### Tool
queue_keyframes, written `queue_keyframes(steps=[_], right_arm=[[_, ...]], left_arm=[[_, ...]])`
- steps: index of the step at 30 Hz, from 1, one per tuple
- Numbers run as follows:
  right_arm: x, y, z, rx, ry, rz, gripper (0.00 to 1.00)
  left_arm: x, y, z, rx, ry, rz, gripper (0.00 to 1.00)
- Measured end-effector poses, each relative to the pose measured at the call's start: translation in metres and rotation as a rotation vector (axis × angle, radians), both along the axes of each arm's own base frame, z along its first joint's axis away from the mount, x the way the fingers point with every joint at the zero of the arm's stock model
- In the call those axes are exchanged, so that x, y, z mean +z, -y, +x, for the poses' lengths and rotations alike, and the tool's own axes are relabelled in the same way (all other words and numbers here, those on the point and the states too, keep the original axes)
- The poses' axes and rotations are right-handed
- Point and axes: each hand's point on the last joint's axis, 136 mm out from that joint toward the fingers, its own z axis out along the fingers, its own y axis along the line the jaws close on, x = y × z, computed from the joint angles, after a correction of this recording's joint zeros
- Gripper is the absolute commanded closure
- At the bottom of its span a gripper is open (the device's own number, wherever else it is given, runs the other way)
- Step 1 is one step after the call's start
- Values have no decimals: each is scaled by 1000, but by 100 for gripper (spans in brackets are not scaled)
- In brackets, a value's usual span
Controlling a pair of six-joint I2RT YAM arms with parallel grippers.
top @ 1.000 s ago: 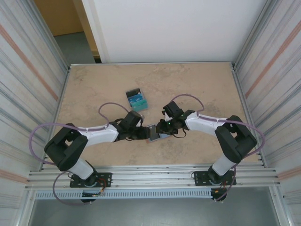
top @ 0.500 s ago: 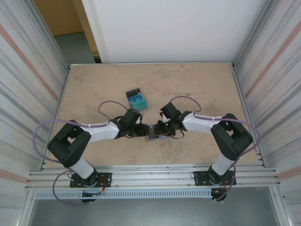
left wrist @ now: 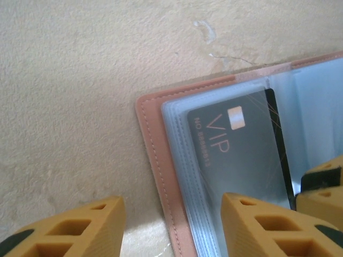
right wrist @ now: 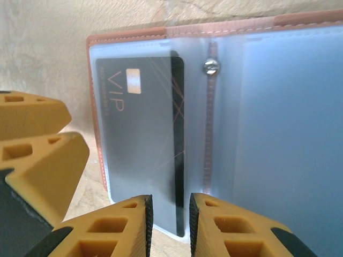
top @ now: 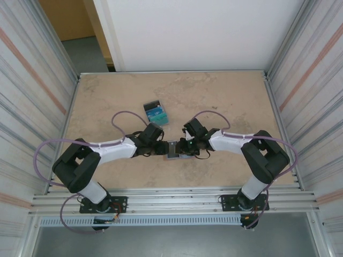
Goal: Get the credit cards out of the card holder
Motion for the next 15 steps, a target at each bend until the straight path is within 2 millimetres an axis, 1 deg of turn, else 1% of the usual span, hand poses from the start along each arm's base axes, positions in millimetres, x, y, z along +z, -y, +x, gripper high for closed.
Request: queue_keyframes(steps=[10, 13, 15], right_arm=[[2, 3, 6, -8, 12, 11, 73], [2, 4, 8, -14, 12, 12, 73], [1, 6, 9, -18, 12, 11, 73]], left_arm=[[-2, -9, -1, 14, 9, 63, 49], [-3, -9, -1, 14, 9, 64, 48], [-3, -9, -1, 10, 8, 66, 46]])
